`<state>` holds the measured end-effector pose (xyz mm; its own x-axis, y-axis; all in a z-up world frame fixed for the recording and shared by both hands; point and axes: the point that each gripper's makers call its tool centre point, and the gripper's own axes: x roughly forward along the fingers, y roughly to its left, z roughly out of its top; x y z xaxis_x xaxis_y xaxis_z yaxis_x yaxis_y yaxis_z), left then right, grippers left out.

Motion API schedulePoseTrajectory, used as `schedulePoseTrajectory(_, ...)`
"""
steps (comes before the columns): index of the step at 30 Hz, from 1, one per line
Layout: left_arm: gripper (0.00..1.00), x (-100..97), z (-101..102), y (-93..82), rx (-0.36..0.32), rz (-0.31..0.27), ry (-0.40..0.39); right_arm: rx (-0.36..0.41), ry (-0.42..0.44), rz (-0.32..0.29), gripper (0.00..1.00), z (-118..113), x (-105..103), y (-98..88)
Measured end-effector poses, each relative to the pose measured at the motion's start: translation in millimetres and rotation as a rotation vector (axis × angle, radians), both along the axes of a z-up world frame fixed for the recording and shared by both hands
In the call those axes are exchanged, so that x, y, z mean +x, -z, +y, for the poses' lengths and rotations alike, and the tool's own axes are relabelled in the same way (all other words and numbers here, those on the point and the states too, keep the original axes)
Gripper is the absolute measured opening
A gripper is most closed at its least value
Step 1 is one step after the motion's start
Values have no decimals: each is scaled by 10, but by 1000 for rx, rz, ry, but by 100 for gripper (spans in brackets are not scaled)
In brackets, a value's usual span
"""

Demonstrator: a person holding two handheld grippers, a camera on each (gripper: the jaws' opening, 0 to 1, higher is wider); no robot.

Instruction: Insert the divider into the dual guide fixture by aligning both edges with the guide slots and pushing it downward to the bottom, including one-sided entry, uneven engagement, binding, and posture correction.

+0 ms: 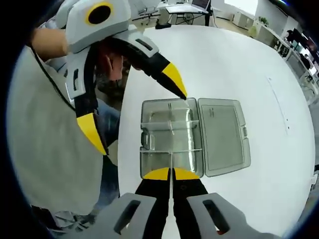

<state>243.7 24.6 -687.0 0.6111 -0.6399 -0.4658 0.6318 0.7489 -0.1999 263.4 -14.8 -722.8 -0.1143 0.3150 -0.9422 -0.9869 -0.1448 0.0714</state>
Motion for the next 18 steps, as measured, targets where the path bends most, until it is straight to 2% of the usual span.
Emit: schedulePoseTrajectory(18, 70, -2, 57, 56, -6, 20, -14, -6, -27, 3, 0, 40, 3, 115)
